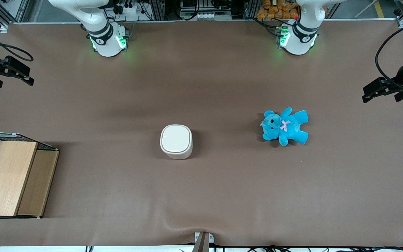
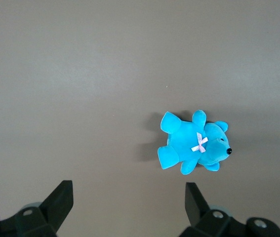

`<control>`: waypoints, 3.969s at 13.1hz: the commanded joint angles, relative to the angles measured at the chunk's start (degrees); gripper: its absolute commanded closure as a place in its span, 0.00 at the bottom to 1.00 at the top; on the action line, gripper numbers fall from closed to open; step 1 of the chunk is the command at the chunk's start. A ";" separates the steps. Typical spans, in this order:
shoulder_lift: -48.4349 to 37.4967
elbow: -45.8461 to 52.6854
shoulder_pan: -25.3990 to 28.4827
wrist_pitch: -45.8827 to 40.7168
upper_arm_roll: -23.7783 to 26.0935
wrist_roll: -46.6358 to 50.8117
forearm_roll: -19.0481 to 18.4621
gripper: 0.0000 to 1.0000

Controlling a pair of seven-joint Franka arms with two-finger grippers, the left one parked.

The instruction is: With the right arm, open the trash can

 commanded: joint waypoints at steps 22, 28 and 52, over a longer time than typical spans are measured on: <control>16.13 0.18 9.19 16.33 12.92 19.84 0.22 0.38; 21.94 0.88 15.60 21.80 12.92 27.48 -2.86 0.63; 39.17 7.22 20.62 31.64 12.83 31.18 -5.50 0.80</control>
